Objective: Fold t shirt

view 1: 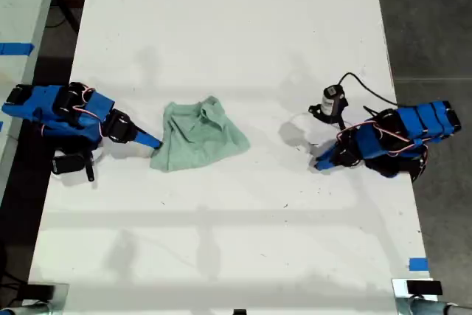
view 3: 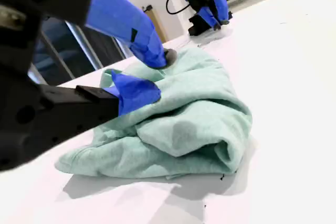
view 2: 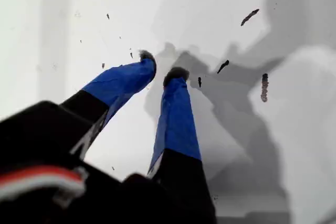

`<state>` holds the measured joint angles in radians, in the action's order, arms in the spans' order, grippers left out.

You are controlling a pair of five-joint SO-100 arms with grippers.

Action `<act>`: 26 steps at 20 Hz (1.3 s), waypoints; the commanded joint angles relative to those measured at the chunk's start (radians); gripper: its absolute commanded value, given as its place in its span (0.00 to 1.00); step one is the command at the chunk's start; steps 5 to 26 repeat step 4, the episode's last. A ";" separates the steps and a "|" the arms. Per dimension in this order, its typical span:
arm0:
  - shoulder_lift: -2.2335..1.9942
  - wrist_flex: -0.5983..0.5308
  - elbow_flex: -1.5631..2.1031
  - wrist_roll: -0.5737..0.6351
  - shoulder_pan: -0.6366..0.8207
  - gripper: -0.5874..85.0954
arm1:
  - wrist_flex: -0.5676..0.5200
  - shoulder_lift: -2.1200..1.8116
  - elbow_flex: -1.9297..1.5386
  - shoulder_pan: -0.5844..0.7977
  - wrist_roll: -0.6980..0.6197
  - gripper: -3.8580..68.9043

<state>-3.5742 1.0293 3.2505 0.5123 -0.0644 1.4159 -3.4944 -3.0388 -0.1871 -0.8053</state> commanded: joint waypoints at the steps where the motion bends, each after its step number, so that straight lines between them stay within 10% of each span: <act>1: -0.009 -0.015 0.043 0.006 -0.006 0.08 | -0.031 -0.005 -0.049 -0.008 -0.017 0.14; 26: -0.009 -0.015 0.043 0.006 -0.006 0.08 | -0.031 -0.005 -0.049 -0.008 -0.017 0.14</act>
